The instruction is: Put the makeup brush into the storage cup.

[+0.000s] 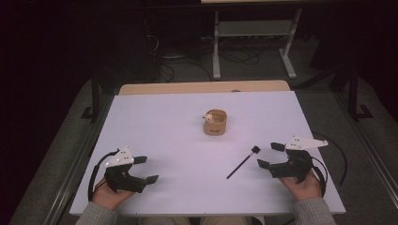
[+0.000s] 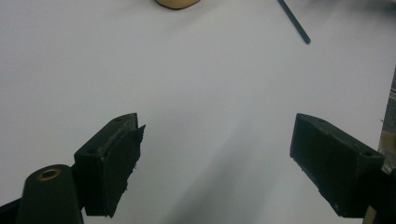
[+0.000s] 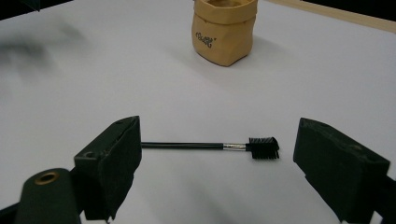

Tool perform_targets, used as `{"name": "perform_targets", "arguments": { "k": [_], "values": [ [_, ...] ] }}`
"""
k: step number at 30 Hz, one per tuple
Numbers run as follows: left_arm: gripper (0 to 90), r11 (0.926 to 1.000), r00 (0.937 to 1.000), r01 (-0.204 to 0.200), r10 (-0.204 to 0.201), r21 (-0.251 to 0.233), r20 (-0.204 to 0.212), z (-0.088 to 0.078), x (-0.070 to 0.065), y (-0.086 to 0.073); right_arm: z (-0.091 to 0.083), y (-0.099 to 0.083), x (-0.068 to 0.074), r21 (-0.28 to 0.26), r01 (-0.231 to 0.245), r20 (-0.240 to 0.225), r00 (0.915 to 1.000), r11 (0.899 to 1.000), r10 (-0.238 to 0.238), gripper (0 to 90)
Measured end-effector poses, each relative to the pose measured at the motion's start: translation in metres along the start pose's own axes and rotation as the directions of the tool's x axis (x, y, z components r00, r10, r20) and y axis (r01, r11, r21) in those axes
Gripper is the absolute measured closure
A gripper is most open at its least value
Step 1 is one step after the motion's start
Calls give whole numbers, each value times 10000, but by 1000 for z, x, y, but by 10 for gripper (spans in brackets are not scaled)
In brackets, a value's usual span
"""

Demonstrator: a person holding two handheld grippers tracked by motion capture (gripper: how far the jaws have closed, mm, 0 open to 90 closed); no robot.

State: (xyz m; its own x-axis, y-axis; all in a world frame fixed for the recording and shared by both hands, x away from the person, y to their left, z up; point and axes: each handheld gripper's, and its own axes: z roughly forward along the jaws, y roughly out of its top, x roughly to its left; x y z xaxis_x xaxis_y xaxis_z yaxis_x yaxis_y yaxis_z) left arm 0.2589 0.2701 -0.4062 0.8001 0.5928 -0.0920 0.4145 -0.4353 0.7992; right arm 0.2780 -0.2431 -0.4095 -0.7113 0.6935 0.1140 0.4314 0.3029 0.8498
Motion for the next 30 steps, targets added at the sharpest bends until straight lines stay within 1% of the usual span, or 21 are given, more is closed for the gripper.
{"name": "perform_targets", "arguments": {
  "k": [4,6,13,15,21,23,27,30],
  "values": [
    [156,10000,10000,18,-18,-13,20,0,0,0,0,0,0,40,110,37,9999,9999,-111,141],
    [156,9999,9999,-106,106,36,10,-1,0,1,0,-1,1,71,139,43,9999,9999,-140,142],
    [158,10000,10000,-44,44,-12,41,-2,0,1,-2,-1,1,29,82,103,9999,10000,-82,143],
    [159,10000,9999,-92,92,18,50,-2,0,1,-2,-1,0,29,128,135,9998,9999,-128,143],
    [163,10000,10000,-15,15,53,86,0,-1,2,-3,-2,0,59,130,174,9998,9999,-131,143],
    [176,9999,9999,-90,89,86,121,0,-1,3,-4,-2,-1,50,127,190,9997,9999,-128,143],
    [177,10000,9999,-28,27,77,158,1,-3,4,-5,-2,-1,51,172,246,9995,9998,-173,144],
    [177,9999,9997,-92,90,119,224,3,-5,6,-6,-2,-1,22,126,242,9996,9999,-127,144]
  ]
}}
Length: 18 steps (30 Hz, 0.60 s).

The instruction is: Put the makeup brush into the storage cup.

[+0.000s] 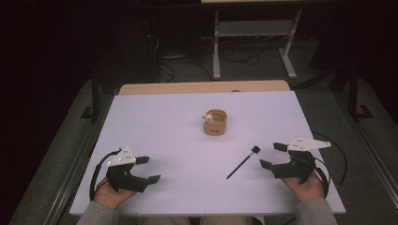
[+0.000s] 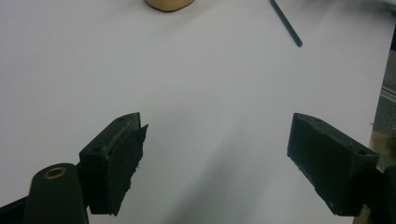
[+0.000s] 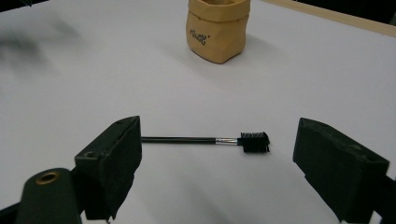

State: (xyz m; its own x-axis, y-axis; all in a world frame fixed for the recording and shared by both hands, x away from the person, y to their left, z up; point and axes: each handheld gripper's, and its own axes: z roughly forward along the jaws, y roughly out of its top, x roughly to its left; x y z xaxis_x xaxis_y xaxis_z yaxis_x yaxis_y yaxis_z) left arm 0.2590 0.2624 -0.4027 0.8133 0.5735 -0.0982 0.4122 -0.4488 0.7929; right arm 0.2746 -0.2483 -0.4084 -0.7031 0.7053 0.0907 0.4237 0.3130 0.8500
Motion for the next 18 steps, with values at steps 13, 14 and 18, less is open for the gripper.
{"name": "perform_targets", "arguments": {
  "k": [13,14,18],
  "values": [
    [204,9994,9993,-227,219,253,304,15,-8,18,-5,-1,-5,-37,-67,76,9999,10000,67,145],
    [205,9994,9993,-227,219,253,304,15,-8,18,-5,-1,-5,-37,-67,76,9999,10000,67,145],
    [213,9991,9984,-307,293,278,485,23,-11,27,-4,-1,-6,-18,-20,67,10000,10000,20,145]
  ]
}}
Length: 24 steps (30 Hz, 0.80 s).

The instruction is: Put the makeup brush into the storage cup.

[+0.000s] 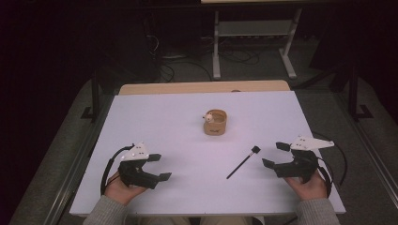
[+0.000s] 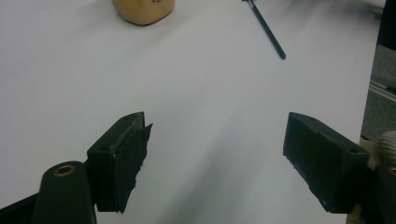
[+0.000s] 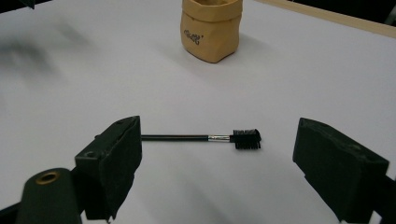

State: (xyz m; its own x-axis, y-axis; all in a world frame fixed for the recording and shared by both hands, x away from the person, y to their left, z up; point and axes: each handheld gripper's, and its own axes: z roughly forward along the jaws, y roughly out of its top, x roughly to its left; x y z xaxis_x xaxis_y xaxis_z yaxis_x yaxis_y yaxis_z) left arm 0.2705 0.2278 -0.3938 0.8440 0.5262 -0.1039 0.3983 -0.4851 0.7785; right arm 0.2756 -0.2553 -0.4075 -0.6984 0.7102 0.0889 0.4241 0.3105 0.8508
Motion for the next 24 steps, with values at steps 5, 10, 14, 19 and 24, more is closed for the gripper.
{"name": "perform_targets", "arguments": {
  "k": [5,10,14,19,24],
  "values": [
    [215,9996,9996,-156,150,248,238,13,-4,12,0,0,0,80,-28,0,10000,10000,28,145],
    [229,9987,9988,-299,282,410,410,25,-8,24,-1,0,-2,38,3,-15,10000,10000,-3,145],
    [237,9966,9972,-526,491,627,560,34,-12,35,-2,0,-2,-9,22,1,10000,10000,-22,145],
    [243,9928,9951,-756,691,927,711,47,-18,49,-3,0,-3,-13,9,12,10000,10000,-9,145],
    [257,9905,9931,-874,783,1060,870,57,-21,59,-3,0,-4,-4,21,37,10000,10000,-21,145]
  ]
}}
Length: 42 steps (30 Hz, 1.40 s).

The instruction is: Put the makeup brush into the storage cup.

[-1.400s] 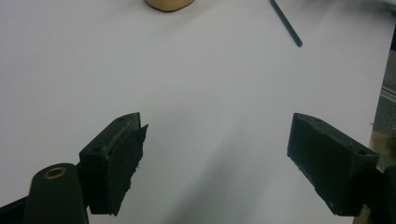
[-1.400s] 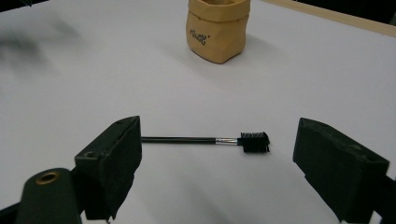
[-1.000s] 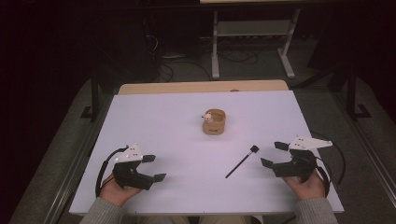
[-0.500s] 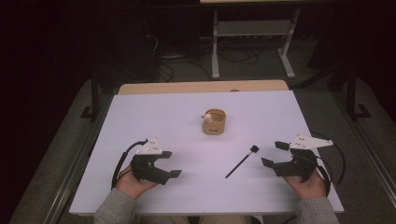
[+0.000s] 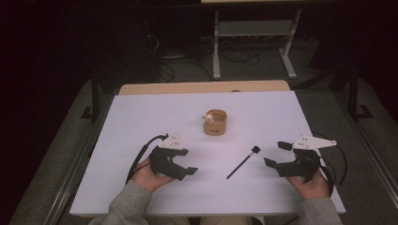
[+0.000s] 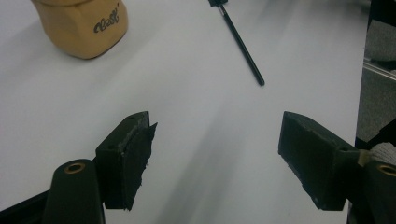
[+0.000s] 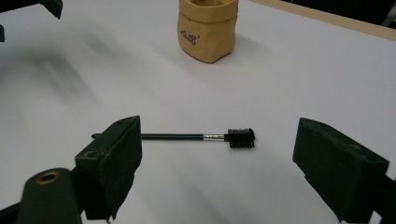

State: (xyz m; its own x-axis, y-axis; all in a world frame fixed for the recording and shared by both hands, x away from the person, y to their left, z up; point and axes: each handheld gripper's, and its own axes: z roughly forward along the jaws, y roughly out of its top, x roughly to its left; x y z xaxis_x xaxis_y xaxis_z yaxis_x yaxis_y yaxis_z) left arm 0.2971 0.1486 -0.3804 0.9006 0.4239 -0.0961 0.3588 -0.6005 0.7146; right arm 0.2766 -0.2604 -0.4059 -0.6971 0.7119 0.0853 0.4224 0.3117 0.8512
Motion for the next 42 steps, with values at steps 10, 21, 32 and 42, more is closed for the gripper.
{"name": "perform_targets", "arguments": {
  "k": [10,21,32,42],
  "values": [
    [282,9989,9994,-236,225,415,266,18,-4,25,1,1,-1,81,58,-27,10000,10000,-58,145],
    [306,9923,9971,-618,567,1074,503,46,-10,57,0,0,-4,87,22,-8,10000,10000,-22,145],
    [338,9860,9956,-744,651,1492,667,72,-13,77,0,0,-6,57,-15,-23,10000,10000,15,145],
    [378,9766,9941,-877,732,1962,802,99,-16,95,2,0,-6,170,11,-4,10000,9999,-11,147]
  ]
}}
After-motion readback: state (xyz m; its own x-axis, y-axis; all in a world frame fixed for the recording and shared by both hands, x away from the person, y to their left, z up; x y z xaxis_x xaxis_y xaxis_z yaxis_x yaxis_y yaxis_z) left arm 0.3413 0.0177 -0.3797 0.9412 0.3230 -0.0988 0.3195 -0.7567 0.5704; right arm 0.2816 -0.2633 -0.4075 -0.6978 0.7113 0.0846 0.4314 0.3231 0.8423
